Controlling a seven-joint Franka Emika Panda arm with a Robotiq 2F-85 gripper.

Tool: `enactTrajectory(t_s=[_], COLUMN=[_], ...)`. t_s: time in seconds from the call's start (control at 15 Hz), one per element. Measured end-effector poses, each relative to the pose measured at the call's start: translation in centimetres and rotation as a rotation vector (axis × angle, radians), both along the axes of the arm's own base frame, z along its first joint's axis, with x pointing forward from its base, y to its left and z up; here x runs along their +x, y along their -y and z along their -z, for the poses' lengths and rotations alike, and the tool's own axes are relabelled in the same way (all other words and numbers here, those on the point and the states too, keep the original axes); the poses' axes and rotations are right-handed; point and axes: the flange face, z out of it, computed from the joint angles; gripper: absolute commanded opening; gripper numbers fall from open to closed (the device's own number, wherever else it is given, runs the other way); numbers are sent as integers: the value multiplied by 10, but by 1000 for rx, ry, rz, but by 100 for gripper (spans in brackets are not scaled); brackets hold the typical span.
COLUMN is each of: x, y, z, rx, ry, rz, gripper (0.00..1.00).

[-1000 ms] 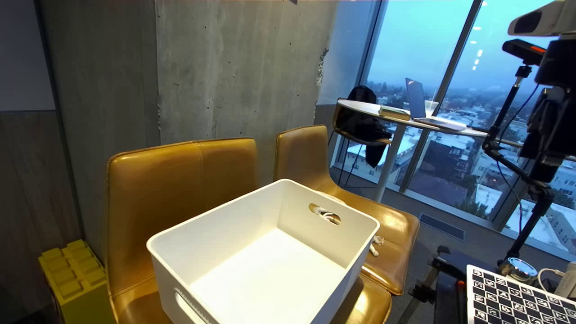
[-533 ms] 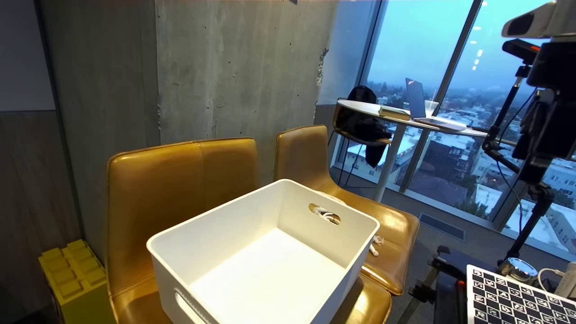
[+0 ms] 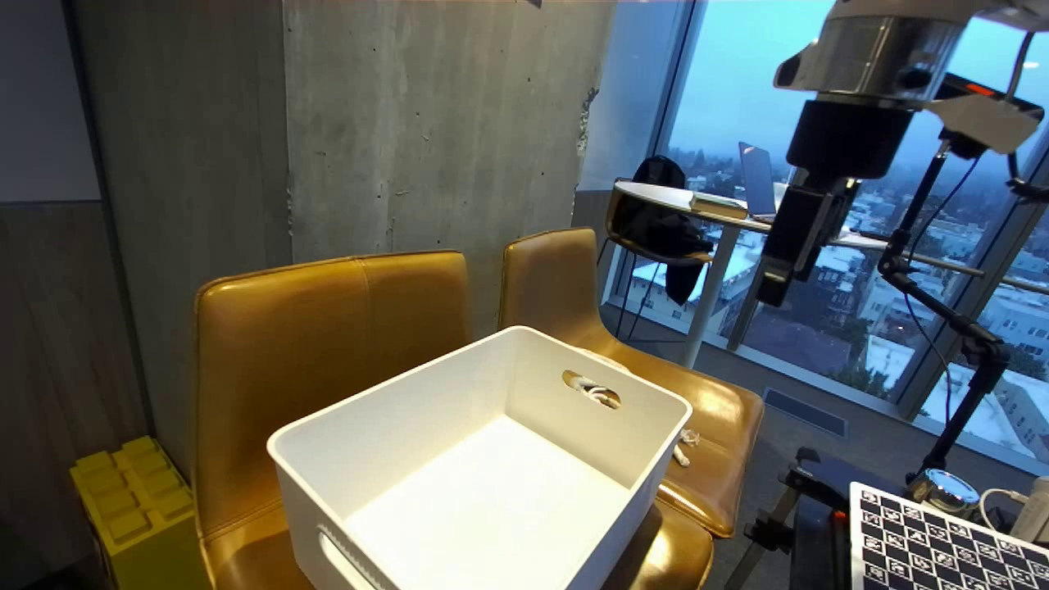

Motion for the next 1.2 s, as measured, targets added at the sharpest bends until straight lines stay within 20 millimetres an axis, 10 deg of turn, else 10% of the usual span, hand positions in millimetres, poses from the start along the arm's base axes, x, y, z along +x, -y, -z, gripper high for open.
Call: enactTrajectory(t_s=[0.53,0.93,1.2], x=[36,62,99], y=[59,176,203], z=[-12,36,74], rx=[-51,-56,-54], ry=[117,202,226], rz=[77,172,185], gripper=[100,100,100])
